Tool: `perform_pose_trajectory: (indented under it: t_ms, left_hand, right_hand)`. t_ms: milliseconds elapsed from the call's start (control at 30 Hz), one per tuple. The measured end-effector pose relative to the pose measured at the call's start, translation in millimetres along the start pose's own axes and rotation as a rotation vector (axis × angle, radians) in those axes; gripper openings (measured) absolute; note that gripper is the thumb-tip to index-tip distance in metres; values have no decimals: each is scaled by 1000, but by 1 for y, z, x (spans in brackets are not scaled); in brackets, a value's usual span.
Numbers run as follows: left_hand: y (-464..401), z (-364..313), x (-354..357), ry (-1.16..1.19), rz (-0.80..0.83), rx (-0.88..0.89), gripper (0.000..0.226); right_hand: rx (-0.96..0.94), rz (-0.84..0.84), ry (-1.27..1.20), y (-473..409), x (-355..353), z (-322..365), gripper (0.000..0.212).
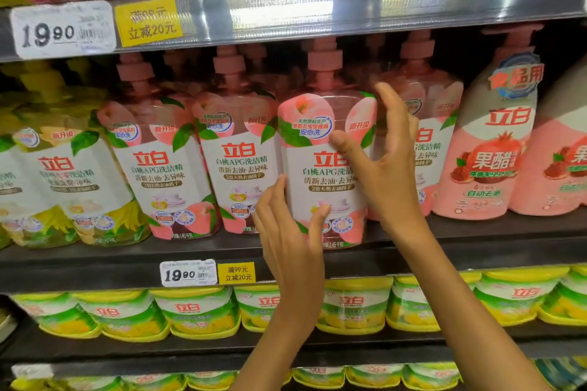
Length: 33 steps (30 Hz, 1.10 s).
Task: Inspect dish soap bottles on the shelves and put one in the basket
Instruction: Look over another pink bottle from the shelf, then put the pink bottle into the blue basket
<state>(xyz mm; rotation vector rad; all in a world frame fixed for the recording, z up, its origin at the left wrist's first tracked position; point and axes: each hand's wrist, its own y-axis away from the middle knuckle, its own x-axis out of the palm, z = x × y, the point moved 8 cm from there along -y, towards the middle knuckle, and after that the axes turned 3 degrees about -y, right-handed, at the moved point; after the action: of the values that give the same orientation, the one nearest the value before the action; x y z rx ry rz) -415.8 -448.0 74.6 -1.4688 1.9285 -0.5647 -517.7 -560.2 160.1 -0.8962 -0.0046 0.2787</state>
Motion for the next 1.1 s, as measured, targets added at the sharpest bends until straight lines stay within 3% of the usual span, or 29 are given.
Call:
perform_pose_trajectory:
  t_ms: [200,267,500,767,867,1000,1100]
  left_hand:
    - [2,-6,5,-64,61,93,65]
    - [1,-5,5,-86,105,140,71]
    - [-12,7,8,-215,170,103,87]
    - [-17,3,14,-300,148,83,86]
    - [-12,-4,14,-324,149,77,83]
    - [-9,-28,17,-259,172,207,76]
    - [-3,-53,34,-88,313,288,60]
  right_hand:
    - [-4,364,85,-4,-9,-9,76]
    - [17,404,123,-3,-10,-12,78]
    - [25,341,225,-5,0,-14,78]
    - [-43,219,343,-8,3,-14,59]
    - [-23,211,319,-4,2,-12,62]
    - [-16,-35,306,-11,-48,-1,63]
    - [-32,-142,458,-30,-90,2,59]
